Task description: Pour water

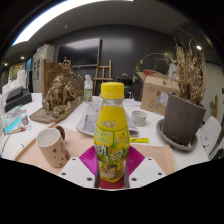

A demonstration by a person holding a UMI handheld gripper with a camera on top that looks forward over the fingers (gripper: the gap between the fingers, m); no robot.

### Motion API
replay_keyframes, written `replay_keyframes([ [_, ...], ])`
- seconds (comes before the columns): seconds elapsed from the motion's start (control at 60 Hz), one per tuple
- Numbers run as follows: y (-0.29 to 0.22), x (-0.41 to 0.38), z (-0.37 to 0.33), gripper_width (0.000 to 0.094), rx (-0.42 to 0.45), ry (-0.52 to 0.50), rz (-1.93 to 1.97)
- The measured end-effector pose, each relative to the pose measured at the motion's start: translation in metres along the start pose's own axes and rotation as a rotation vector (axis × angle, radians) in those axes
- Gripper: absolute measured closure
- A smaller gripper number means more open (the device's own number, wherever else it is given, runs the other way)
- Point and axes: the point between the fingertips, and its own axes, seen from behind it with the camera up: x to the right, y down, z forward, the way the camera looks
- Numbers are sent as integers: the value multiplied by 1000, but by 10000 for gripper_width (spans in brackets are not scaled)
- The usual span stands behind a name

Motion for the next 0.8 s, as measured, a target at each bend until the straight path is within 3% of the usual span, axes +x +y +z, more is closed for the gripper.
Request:
replay_keyframes([
  [0.133, 4, 4, -2, 561, 11, -9, 49],
  [0.283, 5, 6, -6, 428, -15, -6, 53],
  [0.317, 5, 5, -9, 344, -25, -4, 56],
  [0.383, 3, 4, -17, 65, -46, -4, 66],
  [0.433, 1, 6, -27, 97, -68, 11, 70],
  [0.633, -13, 3, -108, 77, -152, 148, 113],
  [0.8, -30, -30, -203, 77, -173, 219, 142],
])
